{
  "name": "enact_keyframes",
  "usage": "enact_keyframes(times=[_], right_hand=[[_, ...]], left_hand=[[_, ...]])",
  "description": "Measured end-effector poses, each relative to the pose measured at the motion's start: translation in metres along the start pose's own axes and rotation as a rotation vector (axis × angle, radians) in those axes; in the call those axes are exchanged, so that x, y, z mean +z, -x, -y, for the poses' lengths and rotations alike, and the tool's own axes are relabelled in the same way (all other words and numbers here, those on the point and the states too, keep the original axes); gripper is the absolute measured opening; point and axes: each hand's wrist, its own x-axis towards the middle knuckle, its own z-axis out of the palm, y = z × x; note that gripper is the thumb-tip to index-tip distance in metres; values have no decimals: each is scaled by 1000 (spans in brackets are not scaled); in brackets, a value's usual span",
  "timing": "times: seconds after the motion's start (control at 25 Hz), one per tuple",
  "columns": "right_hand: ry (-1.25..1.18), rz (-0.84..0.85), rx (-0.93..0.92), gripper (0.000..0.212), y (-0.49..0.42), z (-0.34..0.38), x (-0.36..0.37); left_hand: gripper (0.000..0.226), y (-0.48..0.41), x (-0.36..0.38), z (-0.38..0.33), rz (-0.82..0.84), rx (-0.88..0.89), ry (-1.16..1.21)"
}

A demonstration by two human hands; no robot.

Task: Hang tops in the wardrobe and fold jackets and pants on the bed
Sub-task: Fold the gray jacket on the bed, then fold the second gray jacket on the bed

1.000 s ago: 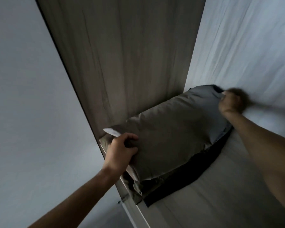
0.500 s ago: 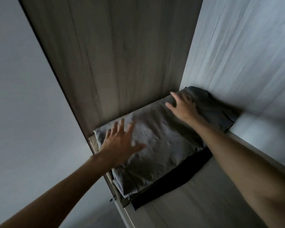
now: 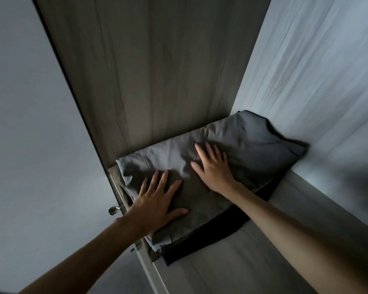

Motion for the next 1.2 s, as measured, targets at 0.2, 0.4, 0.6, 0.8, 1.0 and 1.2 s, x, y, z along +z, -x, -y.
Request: enact_keyframes(times=[0.2,0.4,0.6,0.8,1.0,1.2], right_hand=[[64,102,78,62,11,24,-18],[-76,-61,-191,18,39,126,-74],[-143,255,-340,20,88,291,-104],[-224,544,-646,18,183,490,-95],[-191,780,-1125,26,318,711,-58],[-112,995,-1634,28,443,854,-53]], left_hand=[[70,24,-5,14,28,52,-80],[45,92,-49,56,-205,8,186],[42,239,-64,137,-45,-284,279],[42,450,-56,199,-9,-534,383],[30,693,-11,229,-111,-912,459],[30,866,31,211,-258,-1303,568]])
